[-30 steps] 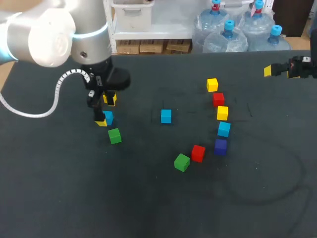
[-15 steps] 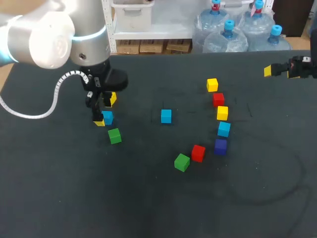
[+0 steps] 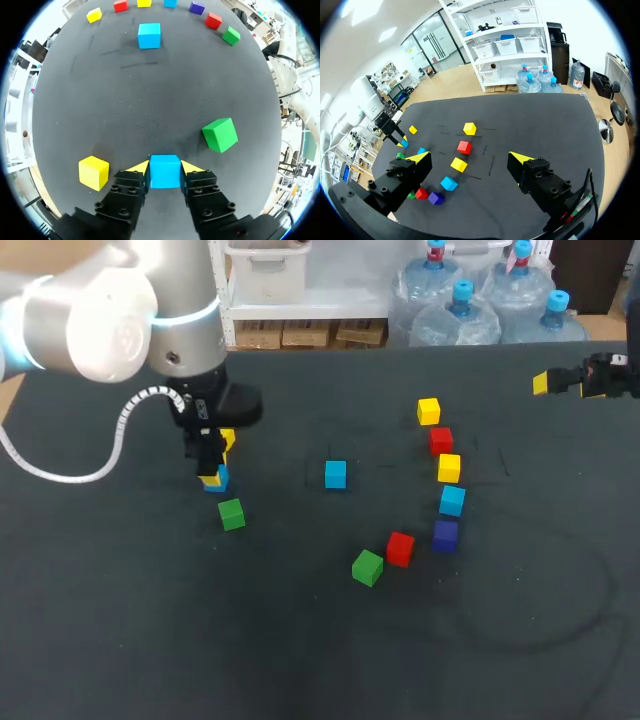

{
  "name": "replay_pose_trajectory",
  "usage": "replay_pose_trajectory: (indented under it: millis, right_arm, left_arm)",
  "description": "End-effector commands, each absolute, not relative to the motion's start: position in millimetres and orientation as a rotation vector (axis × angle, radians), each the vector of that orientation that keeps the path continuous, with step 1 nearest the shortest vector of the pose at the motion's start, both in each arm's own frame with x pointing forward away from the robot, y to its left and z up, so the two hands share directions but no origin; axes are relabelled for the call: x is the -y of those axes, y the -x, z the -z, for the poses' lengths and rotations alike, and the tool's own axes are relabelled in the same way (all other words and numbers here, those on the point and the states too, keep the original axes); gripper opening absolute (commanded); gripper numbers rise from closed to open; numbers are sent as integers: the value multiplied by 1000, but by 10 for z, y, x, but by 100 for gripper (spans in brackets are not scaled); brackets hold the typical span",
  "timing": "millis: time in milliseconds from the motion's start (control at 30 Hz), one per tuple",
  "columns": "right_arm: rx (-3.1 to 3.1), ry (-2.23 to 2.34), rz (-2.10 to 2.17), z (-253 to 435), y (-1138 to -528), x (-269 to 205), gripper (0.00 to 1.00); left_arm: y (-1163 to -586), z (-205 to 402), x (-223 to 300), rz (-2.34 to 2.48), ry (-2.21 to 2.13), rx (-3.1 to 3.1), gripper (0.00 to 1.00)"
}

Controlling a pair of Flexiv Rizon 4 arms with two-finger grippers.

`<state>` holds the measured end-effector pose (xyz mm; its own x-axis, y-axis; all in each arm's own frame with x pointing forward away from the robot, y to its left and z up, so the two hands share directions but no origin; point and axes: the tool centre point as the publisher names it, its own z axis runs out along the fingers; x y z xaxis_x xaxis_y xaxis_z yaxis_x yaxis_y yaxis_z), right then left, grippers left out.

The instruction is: Place the blue cubes, place green cubes on the blue cubes, place the yellow cubes on the green cubes, then place the red cubes on the yellow cubes, and place purple cube on the red cubes.

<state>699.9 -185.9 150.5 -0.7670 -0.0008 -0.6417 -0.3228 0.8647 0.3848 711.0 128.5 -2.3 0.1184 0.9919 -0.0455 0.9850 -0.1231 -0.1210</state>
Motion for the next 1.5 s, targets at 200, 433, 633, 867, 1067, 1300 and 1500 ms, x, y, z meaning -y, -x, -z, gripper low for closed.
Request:
replay_pose_trajectory:
  millis: [200, 433, 633, 867, 1067, 1300, 1500]
  right_arm:
    - [-2375, 231, -636, -1506, -6999, 1853, 100]
    - [-2375, 231, -636, -1506, -6999, 1853, 100]
    - [-2375, 231, -636, -1506, -6999, 1853, 100]
    - [-2375, 231, -636, -1506, -6999, 1853, 100]
    - [-2375, 231, -636, -1506, -6999, 1853, 100]
    - [-2375, 231, -636, -1506, -6999, 1853, 100]
    - [-2375, 231, -636, -1506, -6999, 1853, 100]
  left_arm:
    - [-7108, 1, -1269, -173, 2307, 2043, 0]
    - [-7152, -142, -1181, -153, 2317, 2039, 0]
    - [-7203, -232, -1036, -154, 2265, 2101, 0]
    - [-7200, -233, -763, -235, 2187, 2188, 0]
    - [-7188, -190, -551, -264, 2172, 2198, 0]
    - [-7223, -172, -426, -263, 2187, 2176, 0]
    - [-7233, -183, -286, -228, 2216, 2116, 0]
